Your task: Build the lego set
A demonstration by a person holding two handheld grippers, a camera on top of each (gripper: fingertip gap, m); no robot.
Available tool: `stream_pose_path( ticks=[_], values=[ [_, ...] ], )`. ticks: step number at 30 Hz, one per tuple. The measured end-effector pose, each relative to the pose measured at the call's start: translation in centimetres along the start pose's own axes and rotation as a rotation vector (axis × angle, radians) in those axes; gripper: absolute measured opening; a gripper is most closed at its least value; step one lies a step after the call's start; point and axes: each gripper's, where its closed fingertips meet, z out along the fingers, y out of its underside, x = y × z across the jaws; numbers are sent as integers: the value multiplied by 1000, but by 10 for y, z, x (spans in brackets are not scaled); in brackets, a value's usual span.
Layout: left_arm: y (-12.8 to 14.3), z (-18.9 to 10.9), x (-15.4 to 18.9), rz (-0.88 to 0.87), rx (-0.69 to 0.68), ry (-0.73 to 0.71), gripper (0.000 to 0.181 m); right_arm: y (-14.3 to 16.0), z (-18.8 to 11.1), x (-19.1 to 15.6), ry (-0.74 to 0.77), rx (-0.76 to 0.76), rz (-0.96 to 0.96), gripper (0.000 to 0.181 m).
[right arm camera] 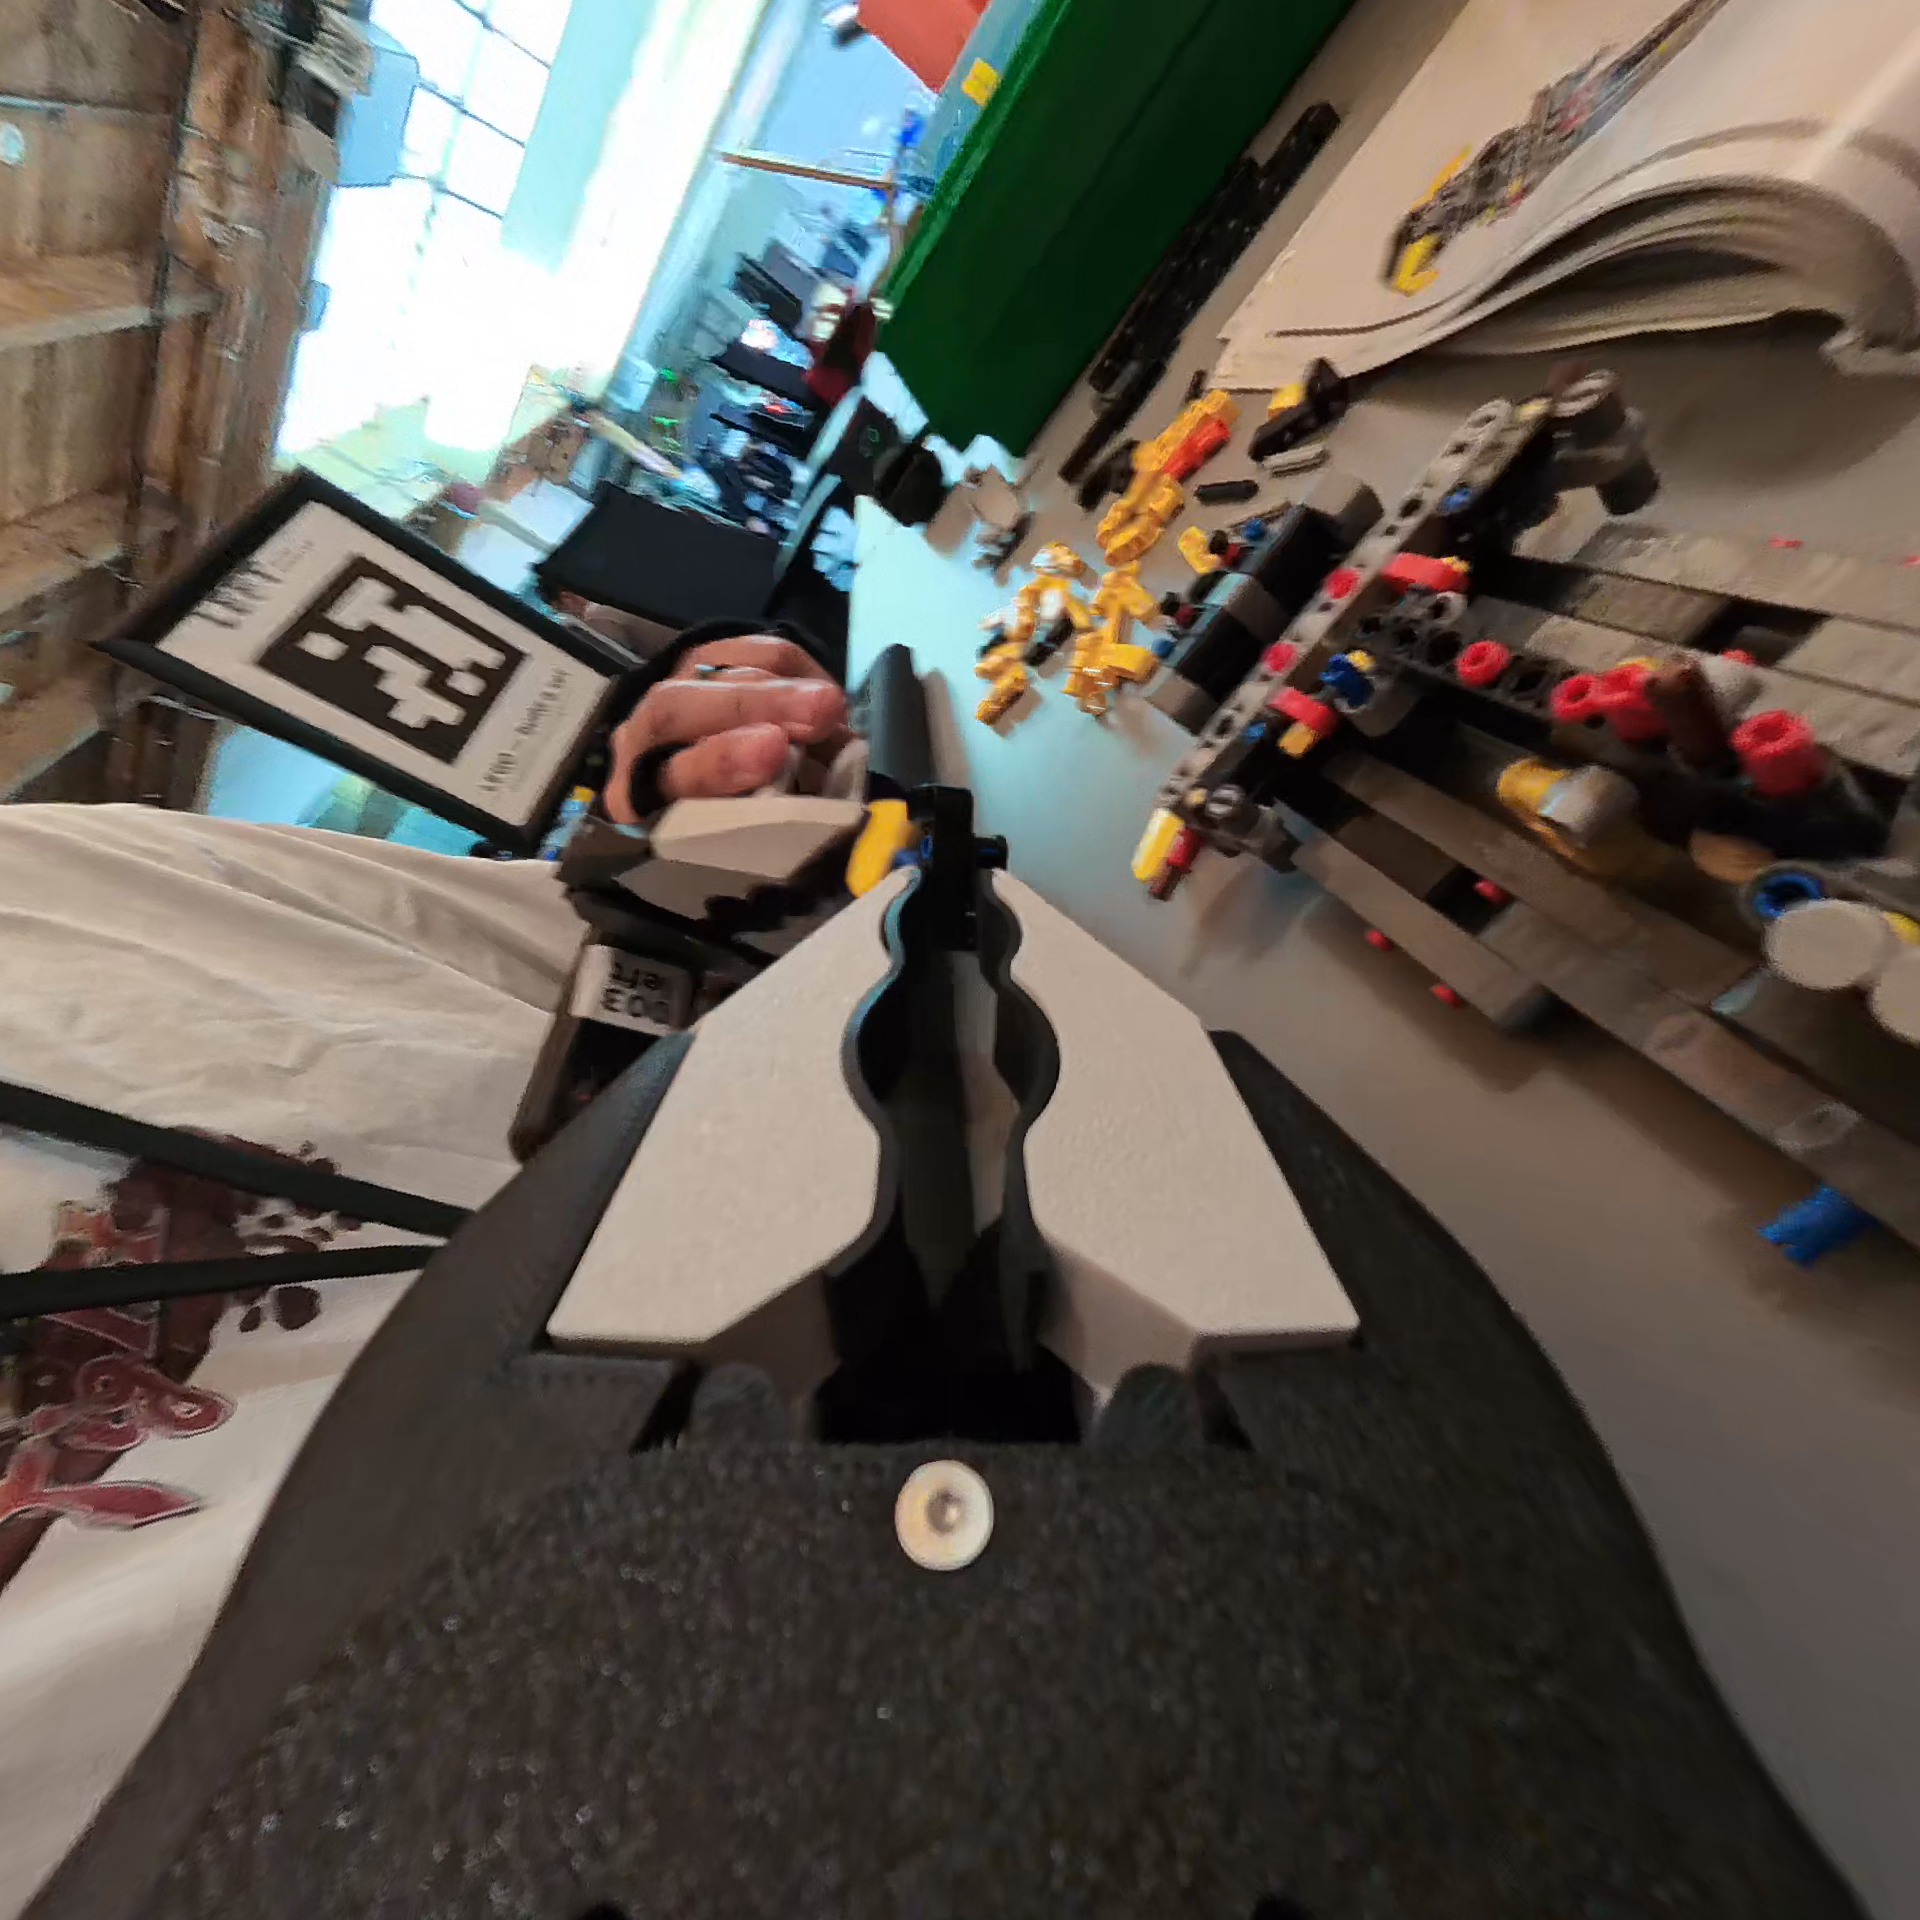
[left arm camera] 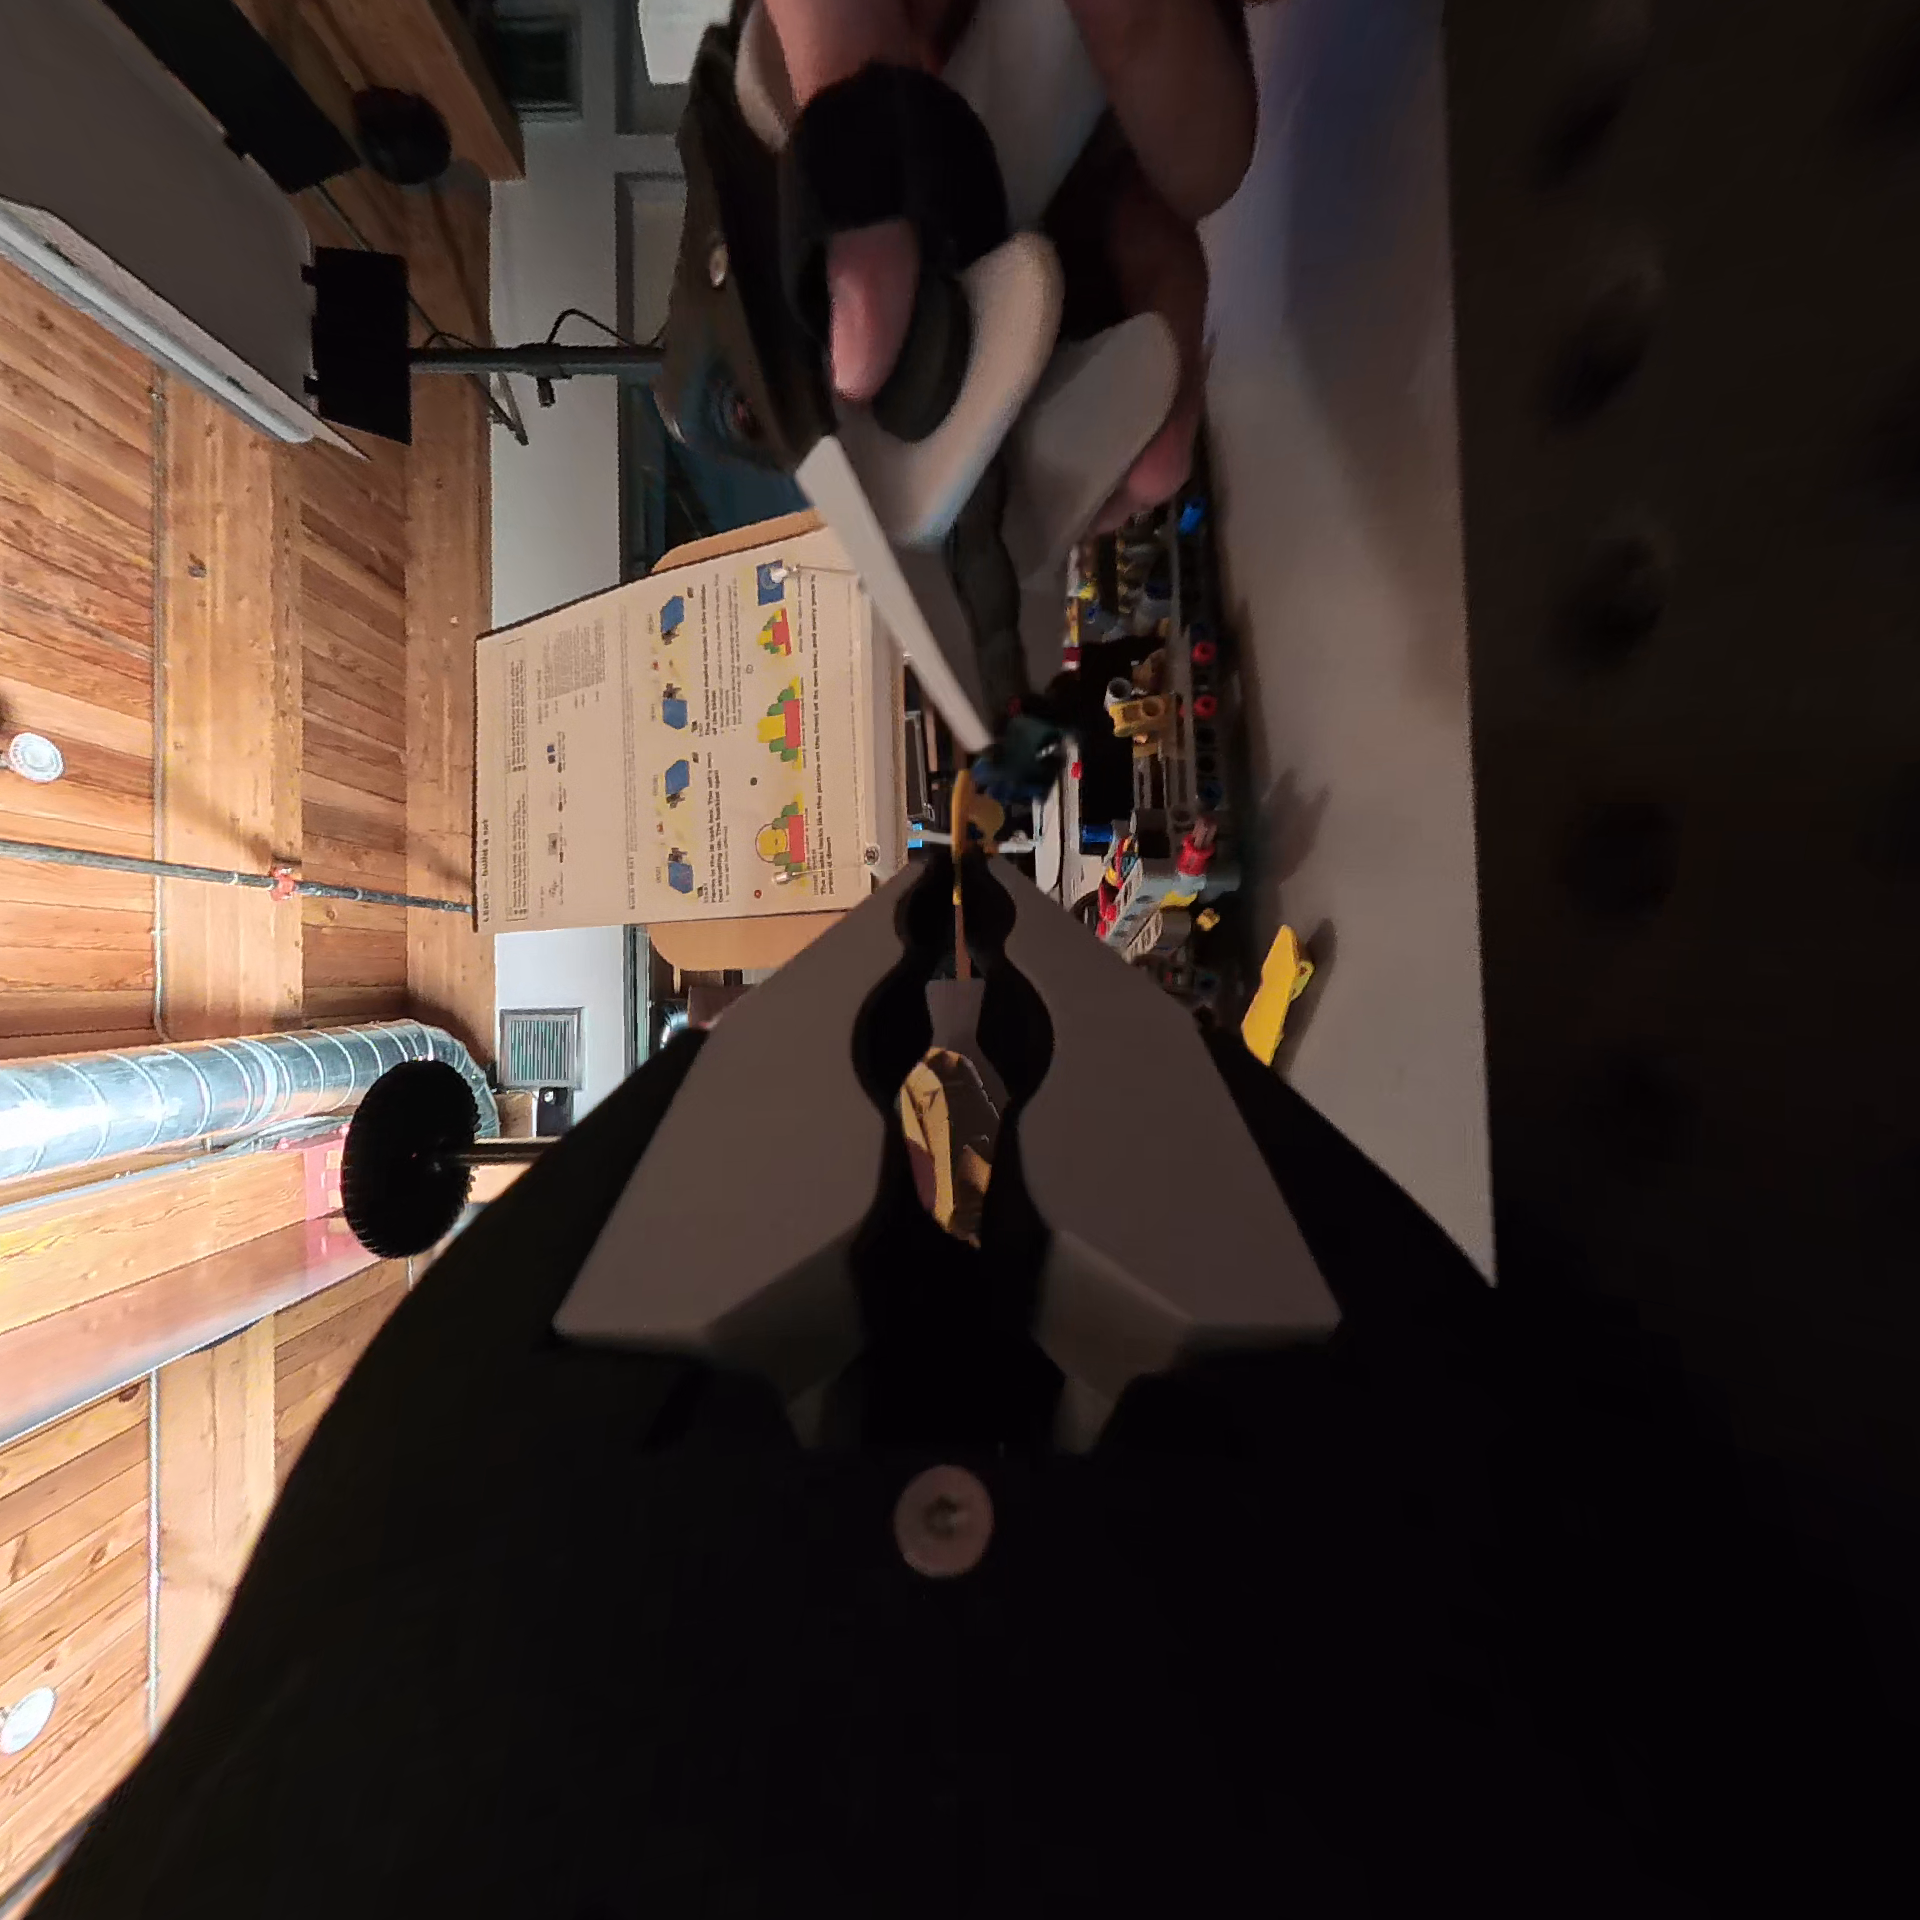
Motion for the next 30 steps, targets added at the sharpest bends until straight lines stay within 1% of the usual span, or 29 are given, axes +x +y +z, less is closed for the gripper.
stream_pose_path(
  ticks=[1, 3, 4, 7, 10, 11, 12, 15, 18, 20, 22, 24, 27, 28, 30],
  values=[
    [3, -1, 0, -6, -9, 0, 0, 3, -2, 10, 66, -20, -17, 7],
    [9, -2, 1, -29, -15, 11, 0, 19, -6, 31, 212, -117, -69, 7],
    [10, -4, 3, -41, -8, 19, 0, 27, -7, 35, 243, -168, -83, 7],
    [13, -6, 0, -49, 2, -6, 0, 43, -5, 36, 267, -267, -93, 8],
    [8, -8, -11, -51, 29, -62, 0, 42, -7, 38, 313, -286, -126, 11],
    [5, -9, -15, -50, 40, -86, 0, 38, -8, 32, 294, -271, -149, 17],
    [3, -10, -20, -44, 51, -114, 0, 29, -8, 20, 235, -226, -148, 21],
    [-5, -14, -31, -21, 82, -180, 0, 2, -7, -26, -36, -75, -36, 25],
    [-14, -17, -36, 15, 113, -219, 0, -3, 1, -50, -226, -46, 102, 24],
    [-18, -18, -36, 32, 124, -226, 0, -1, 5, -59, -314, -49, 154, 17],
    [-18, -18, -36, 45, 123, -231, 0, 7, 10, -59, -324, -81, 158, 11],
    [-18, -18, -36, 46, 124, -231, 0, 6, 11, -61, -342, -65, 164, 9],
    [-17, -18, -36, 36, 128, -231, 1, 7, 12, -60, -330, -66, 142, 5],
    [-16, -17, -35, 7, 122, -219, 2, 6, 12, -58, -317, -59, 135, 5],
    [-10, -13, -33, -120, 103, -163, 8, 1, 12, -52, -281, -22, 87, 5]
  ],
)
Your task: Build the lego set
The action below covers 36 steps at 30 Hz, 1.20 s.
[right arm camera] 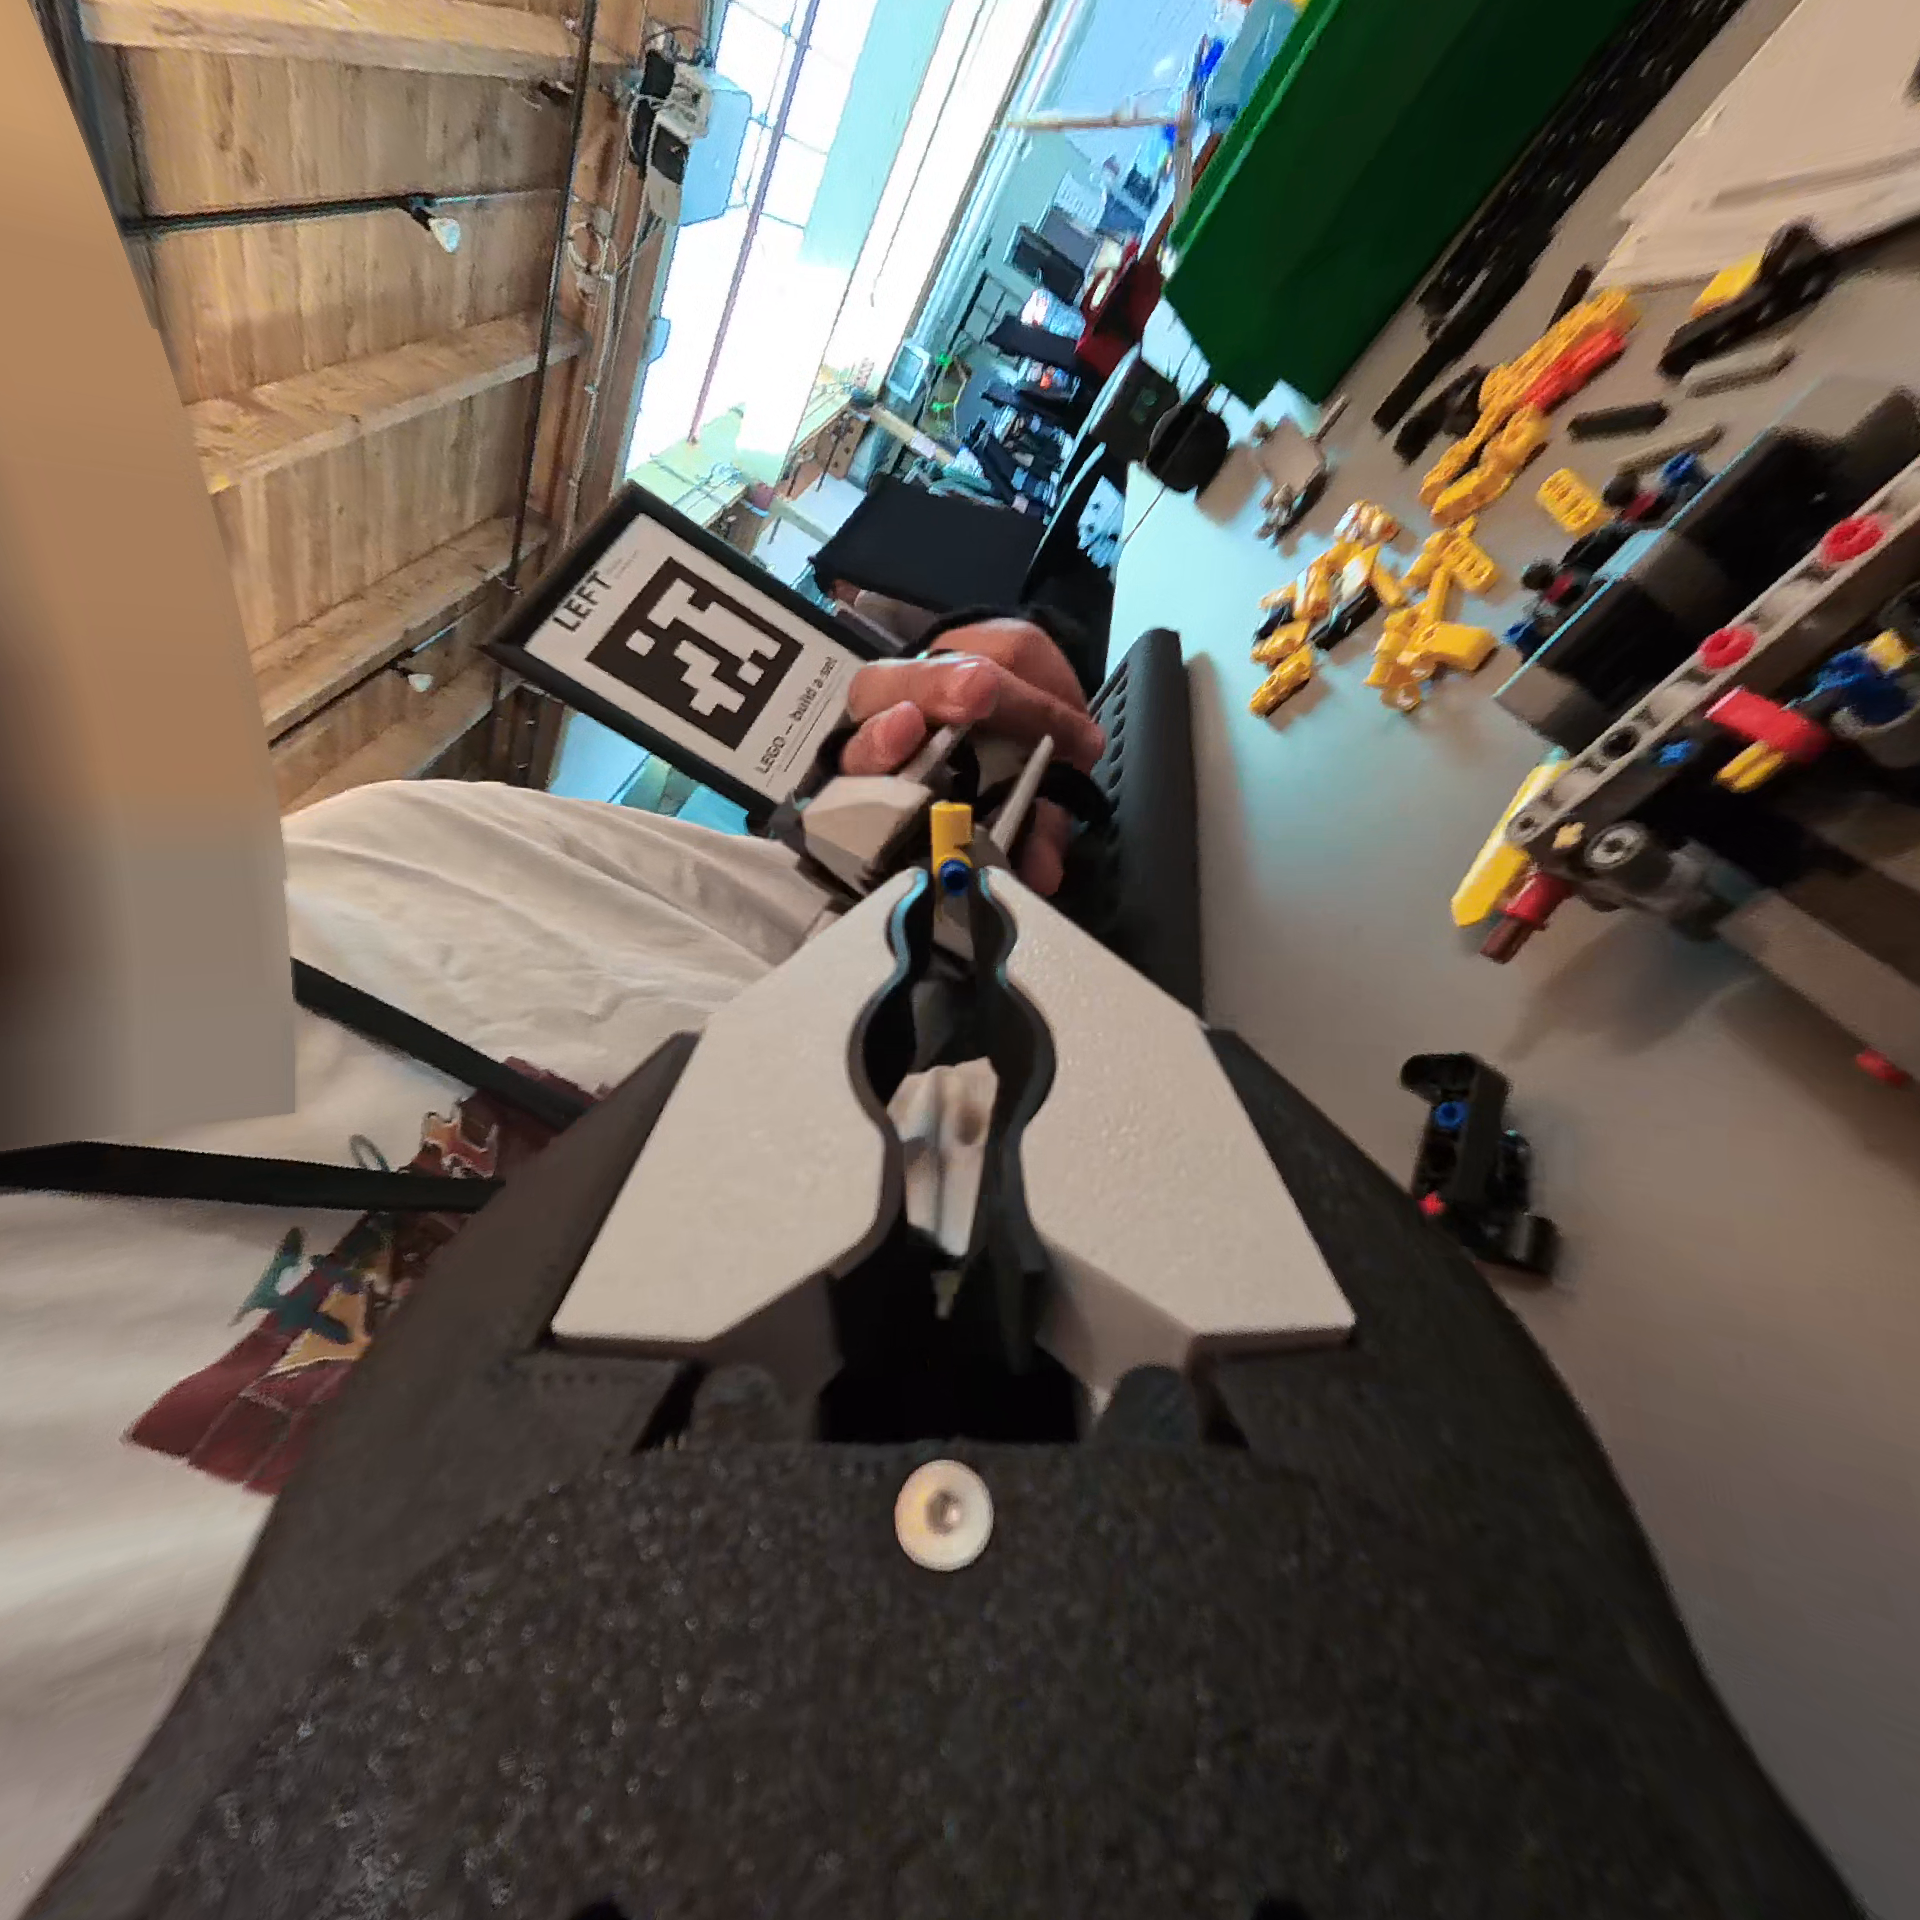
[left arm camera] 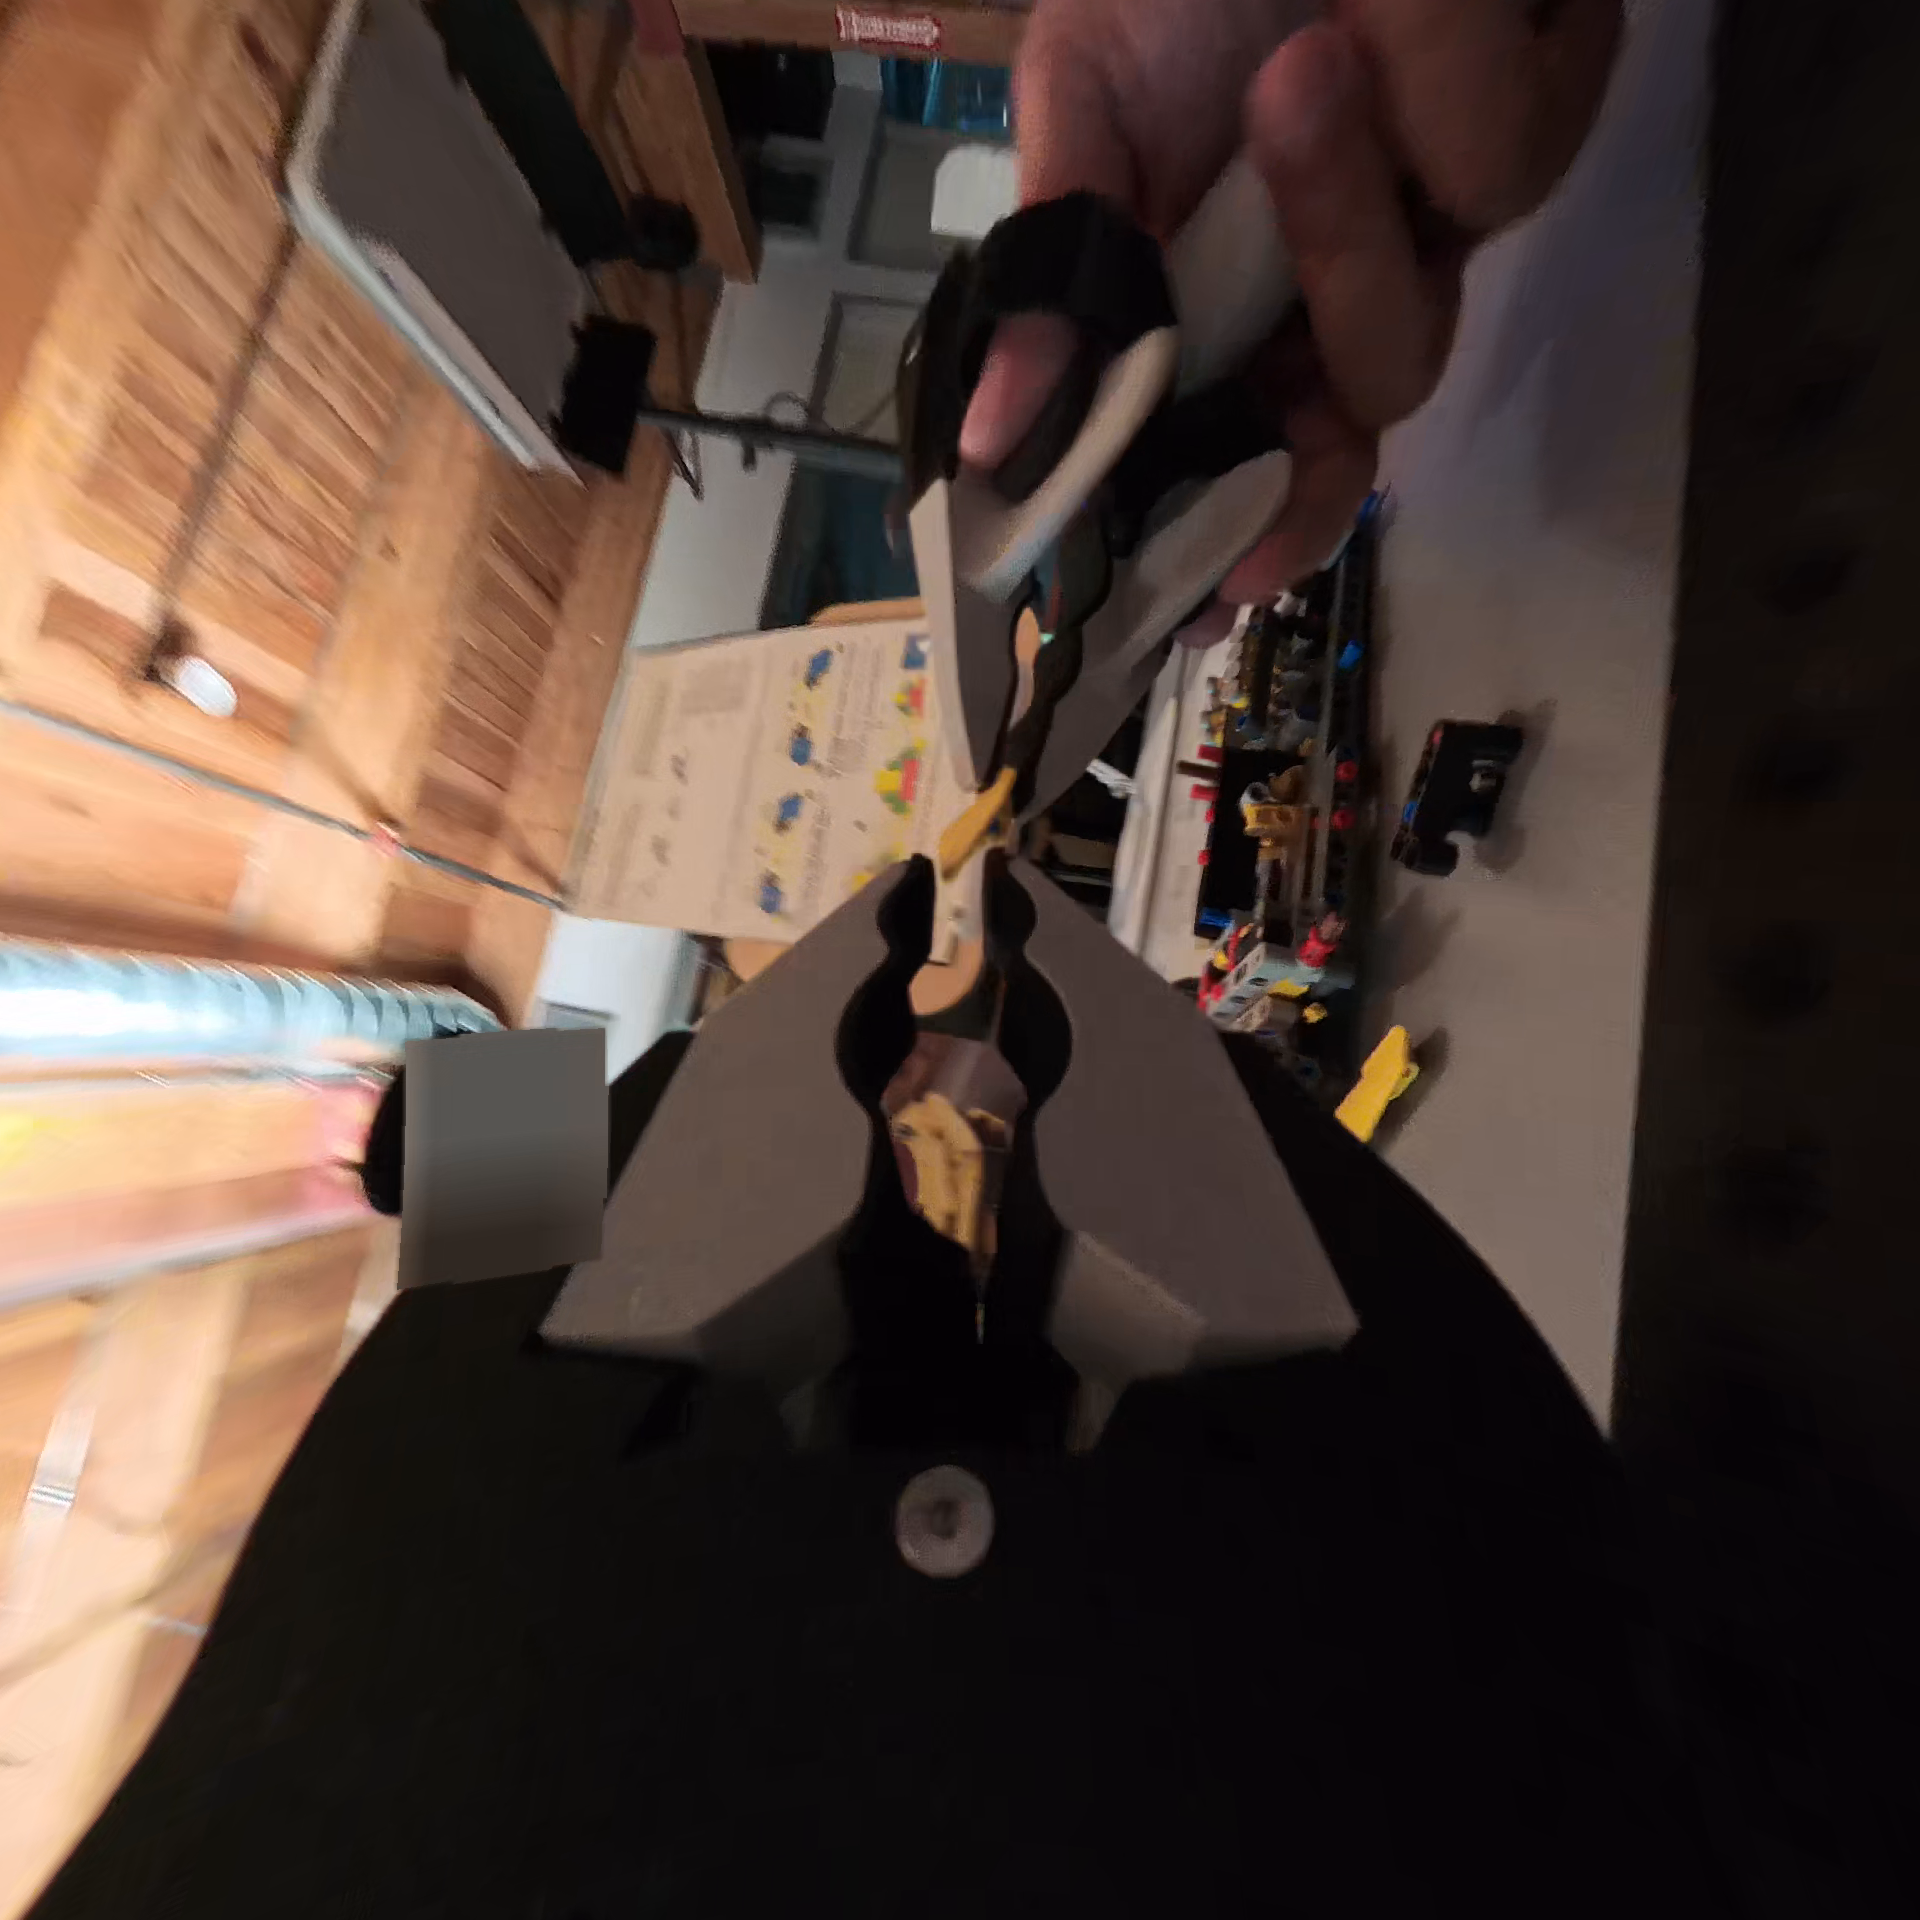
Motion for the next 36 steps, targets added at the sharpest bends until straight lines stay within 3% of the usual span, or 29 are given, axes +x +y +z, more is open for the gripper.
stream_pose_path(
  ticks=[2, 4, 6, 8, 11, 18, 20, 36],
  values=[
    [12, 3, 2, -238, -45, 98, 22, -12, -4, -4, 2, 75, -94, 5],
    [16, 4, 6, -637, -49, 257, 23, -21, -5, -7, 47, 125, -204, 4],
    [2, 2, -1, -1140, 55, 424, 23, -25, -3, -15, 77, 149, -326, 5],
    [-6, 1, -19, -1535, 186, 540, 24, -22, 1, -12, 122, 127, -388, 5],
    [-2, 0, -36, -1812, 316, 603, 15, -20, 6, -12, 125, 117, -406, 5],
    [-4, 0, -30, -1852, 314, 661, 14, -23, 7, -20, 125, 146, -473, 5],
    [-6, 0, -29, -1853, 312, 679, 6, -22, 8, -21, 122, 137, -479, 5],
    [-8, -2, -29, -1849, 315, 700, 6, -23, 2, -21, 131, 148, -472, 7]
  ],
)
